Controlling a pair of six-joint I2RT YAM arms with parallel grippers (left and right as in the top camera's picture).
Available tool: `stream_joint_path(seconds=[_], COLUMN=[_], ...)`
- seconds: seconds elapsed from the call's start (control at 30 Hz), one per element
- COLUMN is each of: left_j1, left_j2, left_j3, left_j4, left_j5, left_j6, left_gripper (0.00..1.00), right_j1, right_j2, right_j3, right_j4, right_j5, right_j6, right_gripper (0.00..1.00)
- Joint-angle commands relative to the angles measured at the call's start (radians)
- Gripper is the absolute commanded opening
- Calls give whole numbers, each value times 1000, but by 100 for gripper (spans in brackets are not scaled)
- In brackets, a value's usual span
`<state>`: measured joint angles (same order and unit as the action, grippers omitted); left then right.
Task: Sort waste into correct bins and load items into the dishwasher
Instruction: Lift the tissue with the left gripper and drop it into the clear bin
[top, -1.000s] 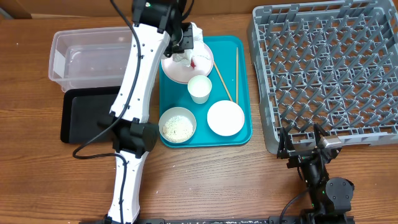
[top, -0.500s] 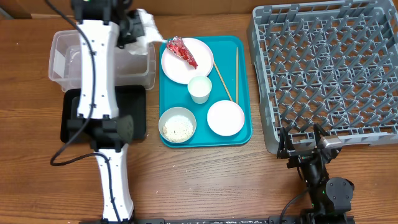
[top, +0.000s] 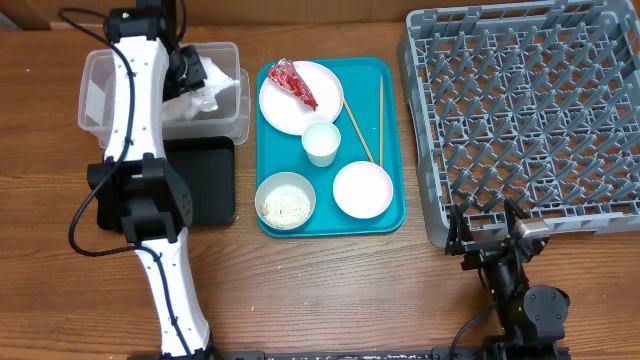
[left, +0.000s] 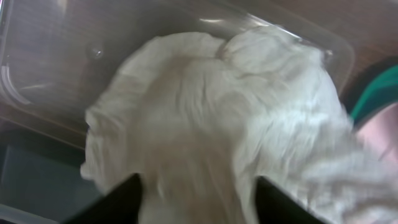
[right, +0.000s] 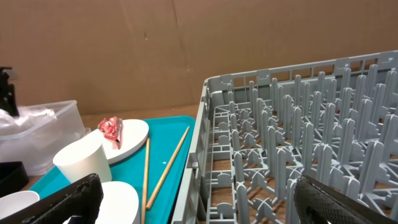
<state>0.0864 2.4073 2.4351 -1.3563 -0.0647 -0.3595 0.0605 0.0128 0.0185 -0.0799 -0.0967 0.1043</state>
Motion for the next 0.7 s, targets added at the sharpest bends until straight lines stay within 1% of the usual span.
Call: stream_joint_path(seconds=[0.0, 0.1, 0.17, 0.2, 0.43, 0.67], left_j1=[16, 15, 10, 9, -2, -70], left_j2=[1, -2, -5, -8, -42, -115], left_j3=[-6, 40, 119, 146, 312, 392], left_j4=[6, -28, -75, -90, -191, -261], left_j5=[-13, -13, -11, -5, 34, 68], left_j6=[17, 23, 23, 23, 25, 73], left_gripper=[84, 88, 95, 100, 100, 100], right_j1=[6, 6, 6, 6, 6, 6], right_j2=[-10, -10, -10, -10, -10, -10], right_j3=[-10, -10, -10, -10, -10, -10], right_j4=[4, 4, 4, 4, 4, 4], right_j5=[6, 6, 6, 6, 6, 6], right_j6=[1, 1, 1, 1, 1, 1], right_gripper=[100, 100, 100, 100, 100, 100])
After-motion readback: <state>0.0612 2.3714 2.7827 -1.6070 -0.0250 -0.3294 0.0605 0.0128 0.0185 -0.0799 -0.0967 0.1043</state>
